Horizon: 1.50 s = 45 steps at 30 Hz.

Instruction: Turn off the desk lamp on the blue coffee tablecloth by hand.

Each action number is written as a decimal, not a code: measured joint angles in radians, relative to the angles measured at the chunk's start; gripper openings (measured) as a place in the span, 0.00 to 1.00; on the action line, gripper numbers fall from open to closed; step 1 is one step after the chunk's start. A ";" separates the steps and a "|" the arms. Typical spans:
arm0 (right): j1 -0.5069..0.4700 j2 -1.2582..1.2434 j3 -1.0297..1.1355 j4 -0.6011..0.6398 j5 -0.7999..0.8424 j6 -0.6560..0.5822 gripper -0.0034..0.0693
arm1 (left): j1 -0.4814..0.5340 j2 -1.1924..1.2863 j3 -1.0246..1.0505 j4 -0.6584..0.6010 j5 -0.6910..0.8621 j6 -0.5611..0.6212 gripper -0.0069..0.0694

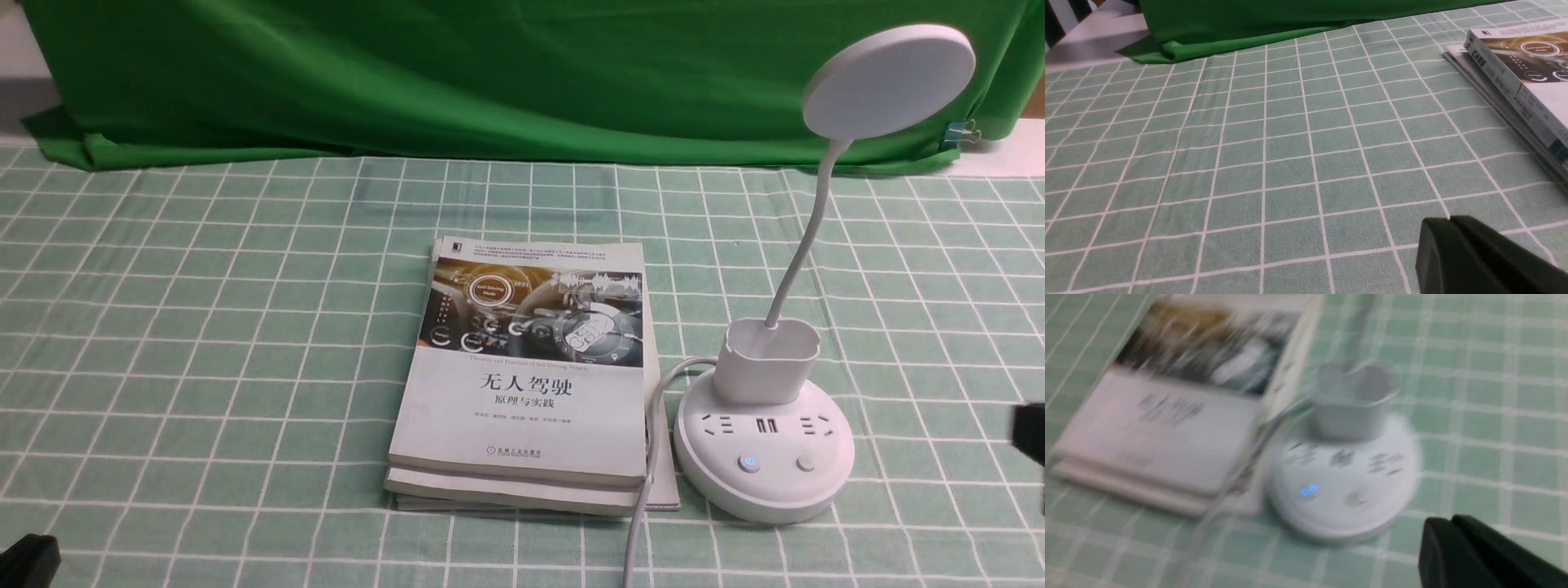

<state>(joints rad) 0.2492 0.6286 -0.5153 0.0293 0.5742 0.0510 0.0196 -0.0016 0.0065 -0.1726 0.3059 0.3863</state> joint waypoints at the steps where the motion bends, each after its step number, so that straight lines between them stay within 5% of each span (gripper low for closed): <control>1: -0.035 -0.053 0.062 -0.004 -0.056 -0.023 0.08 | 0.000 0.000 0.000 0.000 0.000 0.000 0.09; 6: -0.131 -0.332 0.369 -0.021 -0.328 -0.115 0.08 | 0.000 0.000 0.000 0.001 0.000 0.000 0.09; 11: -0.154 -0.503 0.518 -0.022 -0.432 -0.118 0.08 | 0.000 0.000 0.000 0.001 0.000 0.000 0.09; 45: -0.162 -0.627 0.521 -0.022 -0.341 -0.101 0.14 | 0.000 0.000 0.000 0.003 0.000 0.000 0.09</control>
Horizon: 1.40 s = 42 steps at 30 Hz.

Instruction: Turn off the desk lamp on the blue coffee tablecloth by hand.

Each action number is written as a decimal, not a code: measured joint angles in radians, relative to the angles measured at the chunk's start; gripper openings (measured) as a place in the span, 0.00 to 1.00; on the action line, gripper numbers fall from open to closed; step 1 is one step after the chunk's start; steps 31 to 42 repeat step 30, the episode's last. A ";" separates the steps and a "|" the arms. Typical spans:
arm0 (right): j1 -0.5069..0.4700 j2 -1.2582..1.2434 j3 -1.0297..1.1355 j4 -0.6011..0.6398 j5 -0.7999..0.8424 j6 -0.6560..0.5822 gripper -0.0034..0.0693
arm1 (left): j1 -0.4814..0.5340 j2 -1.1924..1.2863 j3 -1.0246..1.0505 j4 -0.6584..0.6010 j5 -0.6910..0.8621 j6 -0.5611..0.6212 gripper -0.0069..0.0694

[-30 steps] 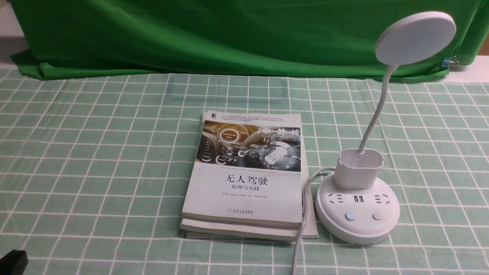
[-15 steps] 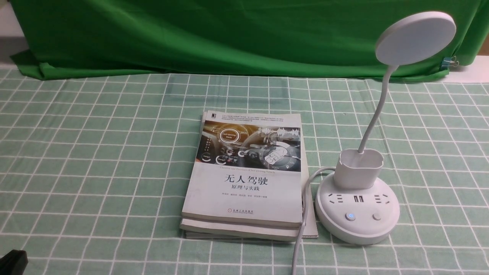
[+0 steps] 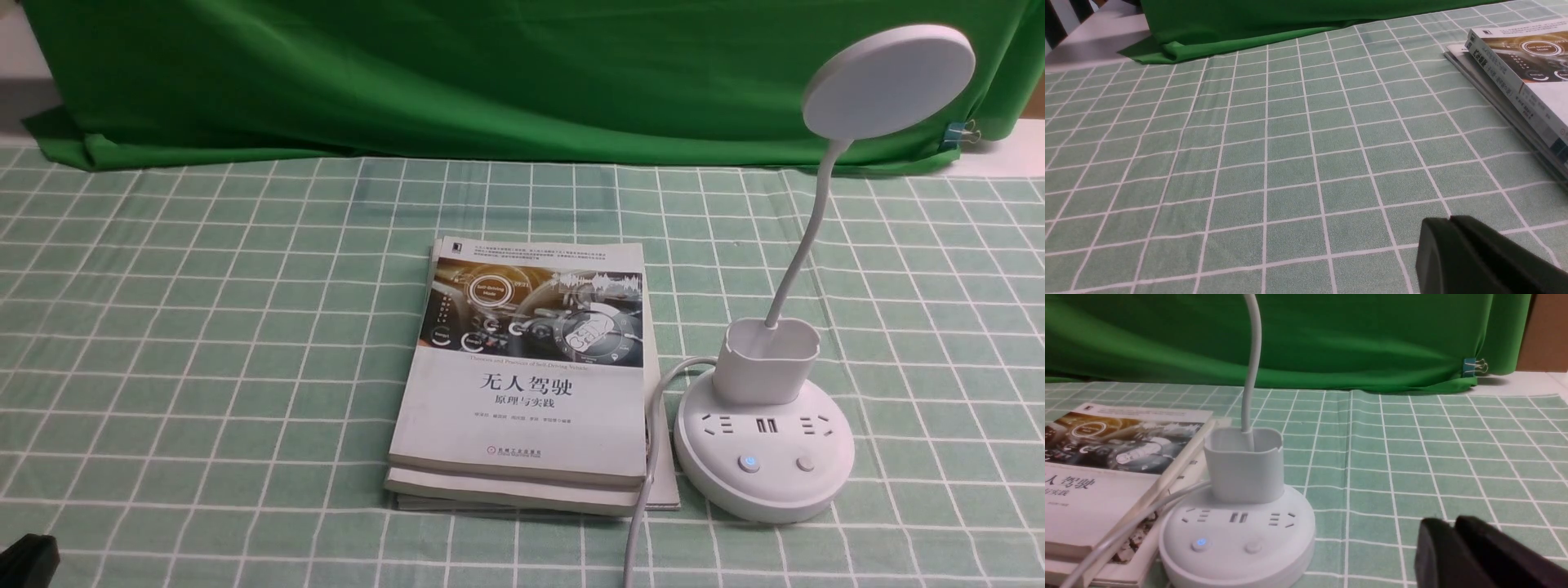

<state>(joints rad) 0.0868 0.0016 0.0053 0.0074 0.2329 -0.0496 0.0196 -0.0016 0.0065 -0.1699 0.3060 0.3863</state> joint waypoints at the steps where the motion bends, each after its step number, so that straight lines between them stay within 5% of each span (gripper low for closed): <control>1: 0.000 0.000 0.000 0.000 0.000 0.000 0.15 | 0.000 0.000 0.000 0.000 0.000 0.000 0.09; 42: 0.000 0.000 0.000 -0.001 0.000 0.000 0.22 | 0.000 0.000 0.000 0.000 0.000 0.000 0.09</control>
